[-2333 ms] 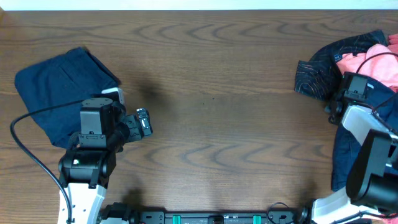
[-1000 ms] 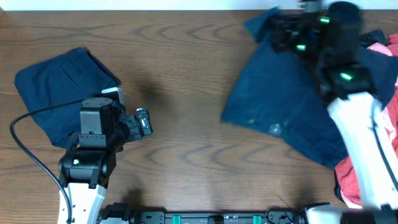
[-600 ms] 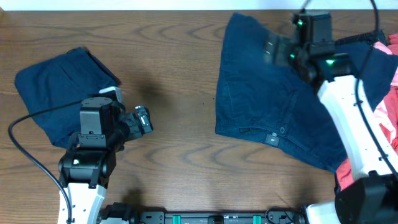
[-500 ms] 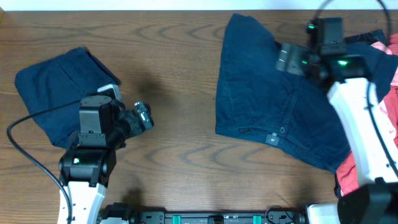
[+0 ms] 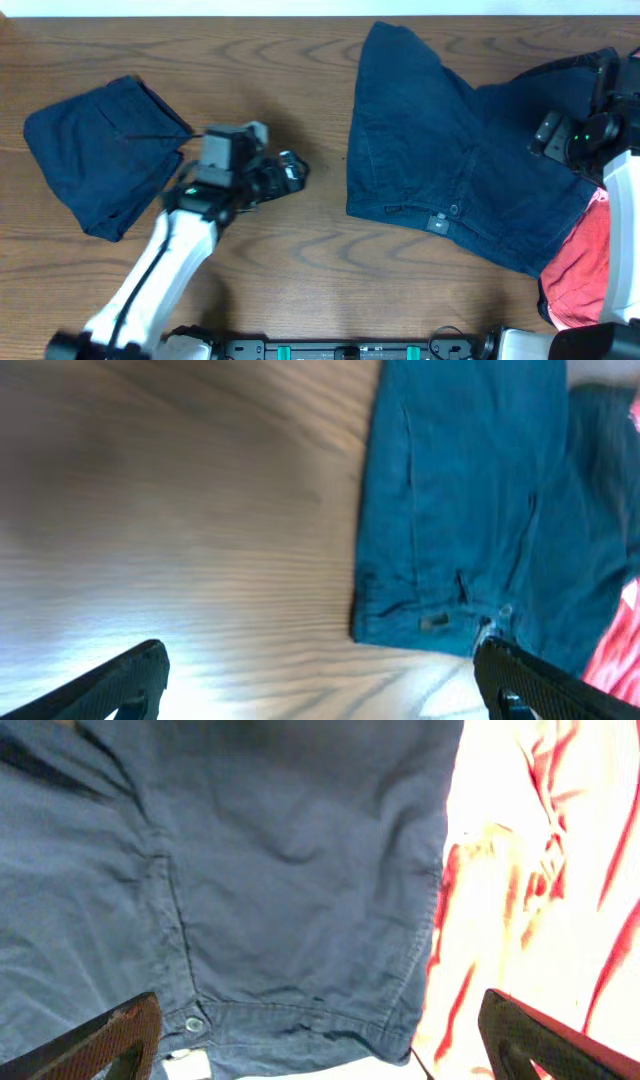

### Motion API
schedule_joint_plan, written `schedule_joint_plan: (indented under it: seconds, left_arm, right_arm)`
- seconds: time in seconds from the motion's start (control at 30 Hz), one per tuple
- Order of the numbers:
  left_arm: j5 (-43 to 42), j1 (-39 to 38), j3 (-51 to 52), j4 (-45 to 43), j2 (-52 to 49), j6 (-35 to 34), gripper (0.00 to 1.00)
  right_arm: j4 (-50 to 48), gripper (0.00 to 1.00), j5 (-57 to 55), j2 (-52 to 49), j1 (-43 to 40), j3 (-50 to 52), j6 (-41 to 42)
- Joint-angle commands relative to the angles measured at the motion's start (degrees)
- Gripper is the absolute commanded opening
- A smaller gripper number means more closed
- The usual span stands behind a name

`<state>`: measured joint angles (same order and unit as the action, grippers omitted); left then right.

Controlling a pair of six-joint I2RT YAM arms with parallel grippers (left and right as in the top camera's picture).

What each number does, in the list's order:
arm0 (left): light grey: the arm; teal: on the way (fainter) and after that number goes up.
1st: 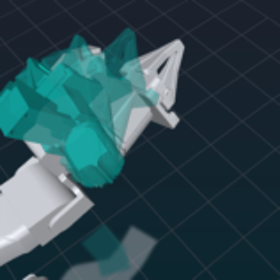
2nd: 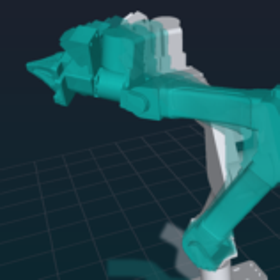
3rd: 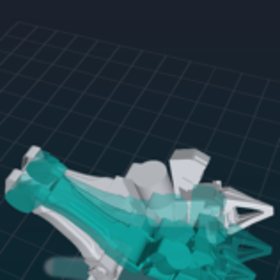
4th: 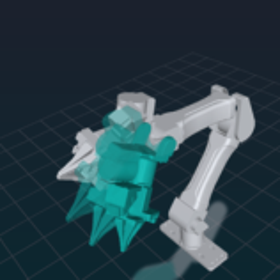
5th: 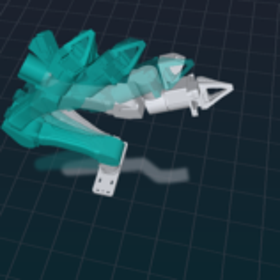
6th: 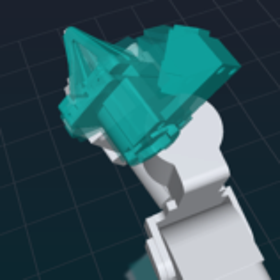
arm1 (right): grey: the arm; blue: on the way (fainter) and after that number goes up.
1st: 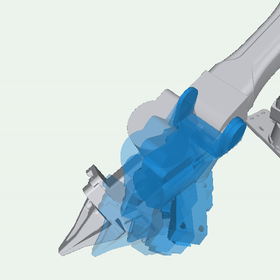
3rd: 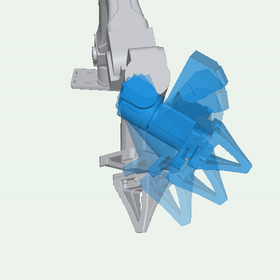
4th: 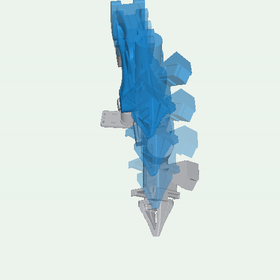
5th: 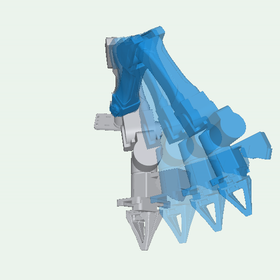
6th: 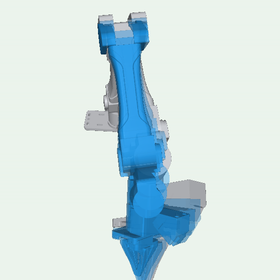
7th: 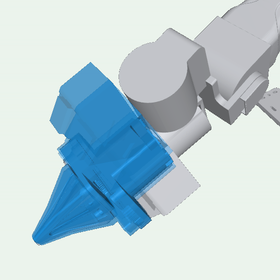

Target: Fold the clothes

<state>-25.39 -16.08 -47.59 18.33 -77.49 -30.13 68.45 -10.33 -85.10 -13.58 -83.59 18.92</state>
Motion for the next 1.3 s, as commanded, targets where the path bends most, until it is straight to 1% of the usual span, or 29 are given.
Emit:
schedule_joint_plan:
  seconds: [0.0, 0.13, 0.33, 0.4, 0.53, 0.57, 0.63, 0.7, 0.73, 0.77, 0.83, 0.9, 0.97, 1.03, 1.07, 1.13, 1.23, 1.27]
  left_arm:
    - [-1.6, -5.2, 0.5, -4.0, -6.2, -2.1, 0.98]
    - [-1.6, -10.4, 0.5, -10.8, -13.4, -2.8, 0.98]
    - [-1.6, -15.6, 0.5, -20.1, -22.7, -10.8, 1.0]
    - [-1.6, -16.9, 0.5, -23.0, -24.9, -13.0, 0.95]
    - [-1.6, -19.4, 0.5, -26.9, -26.8, -13.9, 0.76]
    - [-1.6, -19.8, 0.5, -27.7, -26.9, -13.9, 0.67]
    - [-1.6, -20.3, 0.5, -29.0, -26.9, -13.9, 0.47]
    - [-1.6, -20.4, 0.5, -29.7, -26.9, -13.9, 0.24]
    - [-1.6, -20.4, 0.5, -29.6, -26.9, -13.9, 0.1]
    - [-1.6, -20.2, 0.5, -29.4, -26.9, -13.4, 0.06]
    - [-1.6, -19.2, 0.5, -27.5, -26.4, -11.6, 0.06]
    - [-1.6, -17.0, 0.5, -23.2, -24.9, -8.0, 0.06]
    - [-1.5, -13.2, 0.3, -17.0, -22.1, -1.9, 0.06]
    - [0.8, -7.3, -0.8, -8.8, -17.8, 3.9, 0.06]
    - [2.6, -3.6, -1.9, -4.7, -15.2, 5.9, 0.06]
    - [5.8, 3.7, -4.5, 0.7, -10.7, 8.1, 0.06]
    - [6.2, 14.6, -9.0, 2.5, -5.2, 8.2, 0.06]
    - [5.5, 17.3, -10.3, 2.4, -4.0, 8.2, 0.1]
  right_arm:
    - [0.9, 0.99, -0.6, 0.5, -1.5, -0.7, 0.3]
    - [1.8, 0.99, -0.6, 0.5, -1.9, -0.7, 0.3]
    - [2.1, 0.99, -0.6, 0.5, -1.9, -0.7, -0.6]
    - [2.2, 0.99, -0.6, 0.5, -1.9, -0.7, -0.6]
    - [2.3, 0.99, -0.6, 0.5, -1.9, -0.7, -0.5]
    - [2.3, 0.99, -0.6, 0.5, -1.9, -0.7, -0.5]
    - [2.3, 0.99, -0.6, 0.5, -1.9, -0.7, -0.5]
    - [2.4, 0.99, -0.6, 0.5, -1.9, -0.7, -0.5]
    - [2.4, 0.99, -0.6, 0.5, -1.9, -0.7, -0.5]
    - [2.3, 0.99, -0.6, 0.5, -1.9, -0.7, -0.5]
    - [2.4, 0.99, -0.6, 0.5, -1.9, -0.7, -0.5]
    - [2.5, 0.99, -0.6, 0.5, -1.9, -0.7, -0.6]
    - [2.7, 0.99, -0.6, 0.5, -1.9, -0.7, -0.6]
    - [2.7, 0.99, -0.6, 0.5, -1.9, -0.7, -0.6]
    - [2.7, 0.99, -0.6, 0.5, -1.9, -0.7, -0.6]
    - [2.7, 0.99, -0.5, 0.5, -1.9, -0.7, -0.5]
    - [2.7, 0.99, 1.4, 0.5, -1.9, -0.7, -0.5]
    - [2.7, 0.99, 2.3, 0.5, -1.9, -0.7, -0.5]
